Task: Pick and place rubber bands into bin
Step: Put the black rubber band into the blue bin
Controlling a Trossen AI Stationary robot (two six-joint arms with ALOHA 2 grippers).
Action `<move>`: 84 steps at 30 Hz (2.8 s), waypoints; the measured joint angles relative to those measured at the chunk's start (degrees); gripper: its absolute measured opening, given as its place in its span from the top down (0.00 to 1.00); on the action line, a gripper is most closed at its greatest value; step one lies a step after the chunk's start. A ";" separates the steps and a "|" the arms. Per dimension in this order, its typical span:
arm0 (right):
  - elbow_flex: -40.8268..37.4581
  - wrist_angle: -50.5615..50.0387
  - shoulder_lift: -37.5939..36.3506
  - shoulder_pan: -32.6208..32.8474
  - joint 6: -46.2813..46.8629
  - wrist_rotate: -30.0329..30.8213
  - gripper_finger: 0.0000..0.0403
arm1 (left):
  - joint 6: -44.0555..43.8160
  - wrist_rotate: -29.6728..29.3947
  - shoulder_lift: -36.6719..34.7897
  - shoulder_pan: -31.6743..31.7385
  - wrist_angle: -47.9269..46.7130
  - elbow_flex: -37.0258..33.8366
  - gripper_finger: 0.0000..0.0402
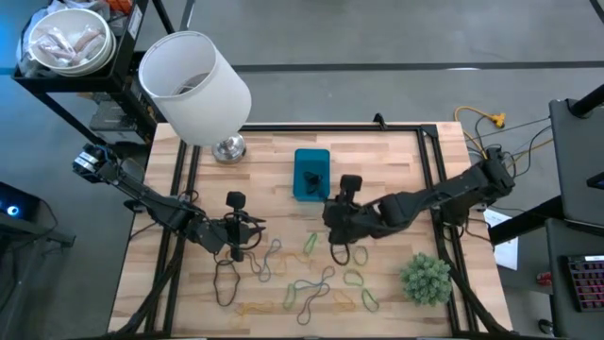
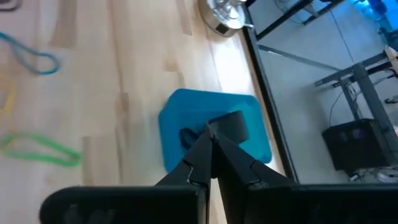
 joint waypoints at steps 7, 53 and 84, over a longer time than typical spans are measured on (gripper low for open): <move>-1.64 8.47 0.00 -7.00 -6.53 -8.13 0.98 | 0.02 0.02 0.00 0.00 0.16 0.00 0.82; -13.42 27.13 0.00 -23.10 -8.27 -27.30 0.91 | 0.31 0.02 0.00 0.02 0.31 0.00 0.82; -12.43 26.85 -0.13 -20.65 -10.87 -28.80 0.66 | 0.00 0.06 0.00 -0.04 0.29 -0.04 0.82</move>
